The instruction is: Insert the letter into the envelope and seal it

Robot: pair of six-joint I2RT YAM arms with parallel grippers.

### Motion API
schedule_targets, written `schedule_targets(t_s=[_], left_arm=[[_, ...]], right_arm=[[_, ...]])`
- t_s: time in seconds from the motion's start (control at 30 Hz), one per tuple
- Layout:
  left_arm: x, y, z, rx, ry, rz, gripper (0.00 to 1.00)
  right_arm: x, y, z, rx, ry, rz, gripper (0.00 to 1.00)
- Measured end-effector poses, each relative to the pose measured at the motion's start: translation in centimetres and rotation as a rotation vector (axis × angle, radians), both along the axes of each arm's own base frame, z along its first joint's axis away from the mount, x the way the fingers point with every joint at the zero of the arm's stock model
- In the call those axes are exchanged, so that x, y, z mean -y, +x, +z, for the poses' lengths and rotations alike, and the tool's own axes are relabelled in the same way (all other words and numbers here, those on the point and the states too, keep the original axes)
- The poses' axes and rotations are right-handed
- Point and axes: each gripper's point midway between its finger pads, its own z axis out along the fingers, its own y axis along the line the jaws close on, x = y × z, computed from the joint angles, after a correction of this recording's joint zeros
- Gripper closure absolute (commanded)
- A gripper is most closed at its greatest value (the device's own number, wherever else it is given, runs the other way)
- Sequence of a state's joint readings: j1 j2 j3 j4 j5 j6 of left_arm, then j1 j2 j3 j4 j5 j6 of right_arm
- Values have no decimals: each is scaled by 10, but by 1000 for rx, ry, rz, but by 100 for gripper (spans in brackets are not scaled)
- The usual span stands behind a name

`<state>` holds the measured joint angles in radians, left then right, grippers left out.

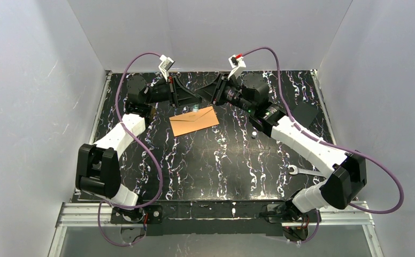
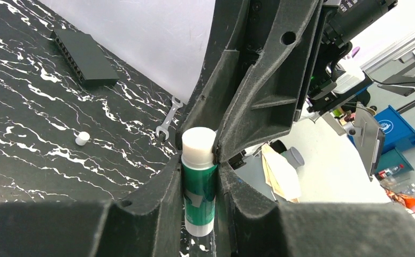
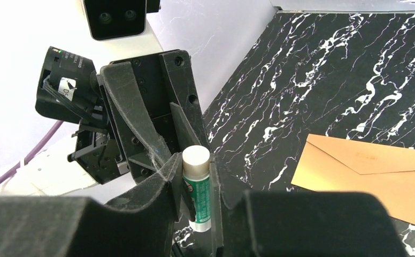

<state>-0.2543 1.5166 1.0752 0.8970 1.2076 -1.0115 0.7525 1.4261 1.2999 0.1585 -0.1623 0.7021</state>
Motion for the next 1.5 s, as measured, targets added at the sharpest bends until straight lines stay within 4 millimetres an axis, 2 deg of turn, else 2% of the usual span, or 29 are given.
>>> schedule_targets(t_s=[0.1, 0.3, 0.37, 0.5, 0.67, 0.73, 0.8, 0.83, 0.87, 0.93, 1.0, 1.13, 1.17, 1.27, 1.4, 1.5], left_arm=[[-1, 1, 0, -8, -1, 4, 88], [-1, 2, 5, -14, -12, 28, 59], [-1, 1, 7, -17, -15, 31, 56], [-2, 1, 5, -37, -21, 45, 55], [-3, -3, -14, -97, -8, 48, 57], [-3, -4, -21, -118, -4, 50, 65], [-3, -4, -24, -128, -2, 54, 81], [-3, -4, -26, -135, -2, 54, 90], [-3, -4, -25, -133, -2, 53, 97], [-3, -5, -22, -112, -6, 54, 100], [-2, -5, -22, -105, -8, 57, 100], [-2, -2, -27, -108, 5, 74, 100], [-2, 0, -31, -110, 13, 81, 100], [-4, -1, -52, -139, 52, 104, 100], [-8, -5, -86, -196, 118, 136, 100], [-13, -12, -107, -234, 171, 157, 100]], right_arm=[[0, 1, 1, 2, 5, -3, 85], [0, 5, 5, 13, 46, -29, 86], [1, 7, 5, 12, 62, -47, 86], [3, 10, 1, 1, 87, -77, 85], [5, 12, 0, -3, 110, -100, 85], [6, 12, 1, 0, 118, -104, 85], [7, 12, 2, 1, 124, -106, 84], [7, 12, 2, 3, 125, -106, 81], [8, 13, 1, 3, 120, -113, 72], [10, 15, 0, -11, 122, -120, 42], [10, 14, 0, -10, 121, -114, 20], [14, 15, -13, -27, 6, -119, 3], [17, 17, -15, -31, -18, -128, 1], [45, 32, -25, -60, -91, -203, 1], [111, 61, -50, -159, -177, -363, 6], [168, 75, -94, -286, -318, -496, 10]])
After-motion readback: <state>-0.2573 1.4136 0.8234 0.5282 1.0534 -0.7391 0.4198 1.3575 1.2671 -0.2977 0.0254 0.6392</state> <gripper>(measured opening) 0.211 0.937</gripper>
